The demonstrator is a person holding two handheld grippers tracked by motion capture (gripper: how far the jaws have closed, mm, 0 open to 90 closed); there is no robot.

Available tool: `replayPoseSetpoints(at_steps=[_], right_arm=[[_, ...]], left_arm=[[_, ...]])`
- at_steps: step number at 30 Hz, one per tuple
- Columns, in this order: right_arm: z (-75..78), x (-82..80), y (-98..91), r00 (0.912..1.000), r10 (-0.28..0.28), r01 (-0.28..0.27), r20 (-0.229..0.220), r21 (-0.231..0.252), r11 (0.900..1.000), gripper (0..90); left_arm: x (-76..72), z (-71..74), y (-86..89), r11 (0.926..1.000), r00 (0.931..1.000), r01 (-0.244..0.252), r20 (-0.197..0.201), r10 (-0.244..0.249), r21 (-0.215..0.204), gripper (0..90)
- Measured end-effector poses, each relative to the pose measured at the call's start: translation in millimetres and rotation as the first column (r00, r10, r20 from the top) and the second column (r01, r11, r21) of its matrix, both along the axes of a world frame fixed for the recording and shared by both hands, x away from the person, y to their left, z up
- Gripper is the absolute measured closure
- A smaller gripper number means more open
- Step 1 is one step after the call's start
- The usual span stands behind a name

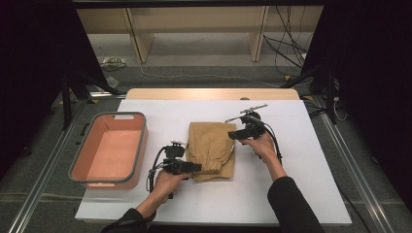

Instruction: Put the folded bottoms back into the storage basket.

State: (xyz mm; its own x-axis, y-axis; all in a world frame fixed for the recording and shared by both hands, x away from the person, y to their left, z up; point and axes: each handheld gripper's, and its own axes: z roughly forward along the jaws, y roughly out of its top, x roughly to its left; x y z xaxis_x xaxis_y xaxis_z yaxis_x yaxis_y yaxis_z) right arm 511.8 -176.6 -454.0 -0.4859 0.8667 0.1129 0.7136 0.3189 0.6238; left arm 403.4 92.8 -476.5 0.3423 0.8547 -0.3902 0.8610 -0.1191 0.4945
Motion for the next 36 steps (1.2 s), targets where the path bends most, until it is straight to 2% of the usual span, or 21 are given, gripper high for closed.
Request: replayPoseSetpoints(at_steps=[3,5,6,15,22,30,34,36], right_arm=[[-3.4,5.3,3.1,0.9999,0.002,-0.002,-0.016,-0.004,1.0000,17.3],[-4.0,6.4,4.0,0.9998,-0.003,0.003,-0.022,-0.001,1.0000,17.6],[-5.7,8.3,6.0,0.9995,-0.004,0.004,-0.030,-0.002,1.0000,18.2],[-10.3,13.0,13.4,0.9985,-0.014,0.014,-0.054,-0.002,0.9999,20.1],[-9.8,17.1,16.7,0.9978,-0.024,0.024,-0.063,0.006,0.9997,24.8],[-17.2,19.6,19.8,0.9930,-0.041,0.041,-0.111,-0.003,0.9992,30.0],[-19.2,20.4,21.9,0.9930,-0.046,0.047,-0.109,0.000,0.9989,35.7],[-19.0,20.4,22.5,0.9925,-0.051,0.052,-0.111,0.007,0.9986,41.6]], left_arm=[[0.4,0.2,-0.8,1.0000,1.0000,0.006,-0.003,-0.006,-0.001,51.6],[0.7,-0.2,-1.6,1.0000,1.0000,0.008,0.000,-0.008,-0.004,53.3],[1.1,-0.4,-2.4,0.9999,1.0000,0.010,0.000,-0.010,-0.006,57.8],[2.4,0.2,-3.1,0.9998,1.0000,0.008,-0.001,-0.008,-0.018,71.3],[2.9,1.2,-2.1,0.9996,0.9999,0.013,-0.004,-0.013,-0.024,73.9],[2.7,1.8,-2.6,0.9996,0.9998,0.021,0.004,-0.021,-0.017,74.0],[2.7,2.1,-2.6,0.9996,0.9997,0.024,0.006,-0.023,-0.016,74.1],[2.6,2.3,-2.8,0.9996,0.9997,0.025,0.007,-0.025,-0.015,74.1]])
